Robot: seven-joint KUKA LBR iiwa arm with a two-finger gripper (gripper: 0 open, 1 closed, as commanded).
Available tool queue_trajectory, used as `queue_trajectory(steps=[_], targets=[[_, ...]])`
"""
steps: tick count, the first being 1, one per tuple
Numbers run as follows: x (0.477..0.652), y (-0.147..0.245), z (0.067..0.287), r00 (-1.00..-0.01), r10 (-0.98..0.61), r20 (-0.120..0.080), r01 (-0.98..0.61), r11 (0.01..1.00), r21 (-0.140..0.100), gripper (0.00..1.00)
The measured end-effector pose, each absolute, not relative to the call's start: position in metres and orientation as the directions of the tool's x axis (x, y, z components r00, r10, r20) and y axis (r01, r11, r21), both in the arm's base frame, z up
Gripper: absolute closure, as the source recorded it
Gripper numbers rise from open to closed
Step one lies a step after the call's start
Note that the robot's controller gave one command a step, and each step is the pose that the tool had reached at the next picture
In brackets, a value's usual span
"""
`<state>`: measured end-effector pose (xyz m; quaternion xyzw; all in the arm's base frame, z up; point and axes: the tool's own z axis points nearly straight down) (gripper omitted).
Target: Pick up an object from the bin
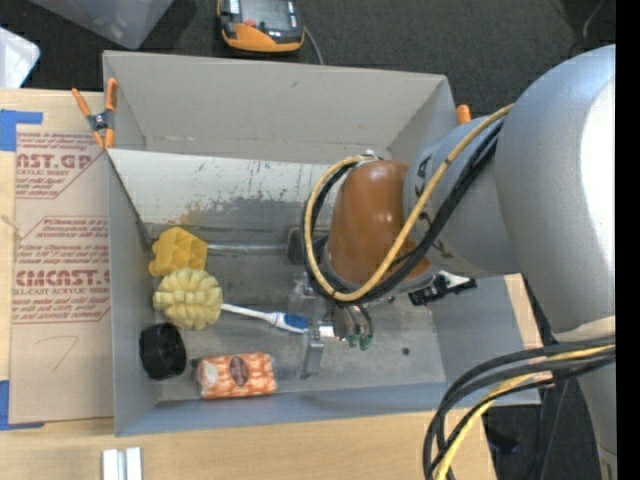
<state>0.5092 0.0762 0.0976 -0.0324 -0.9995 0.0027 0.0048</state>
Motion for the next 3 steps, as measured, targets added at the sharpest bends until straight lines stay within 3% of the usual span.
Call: queue_trajectory(steps=[1,2,3], targets=[[0.569,0.201,0.074,-0.995,-0.096,-0.014,-0.096,0.995,0.001,0.0],[0.55,0.155,0.07,-0.995,0.1,0.008,0.1,0.995,-0.007,1.0],[0.55,0.156,0.07,-0.995,0.099,0.008,0.099,0.995,-0.006,1.0]])
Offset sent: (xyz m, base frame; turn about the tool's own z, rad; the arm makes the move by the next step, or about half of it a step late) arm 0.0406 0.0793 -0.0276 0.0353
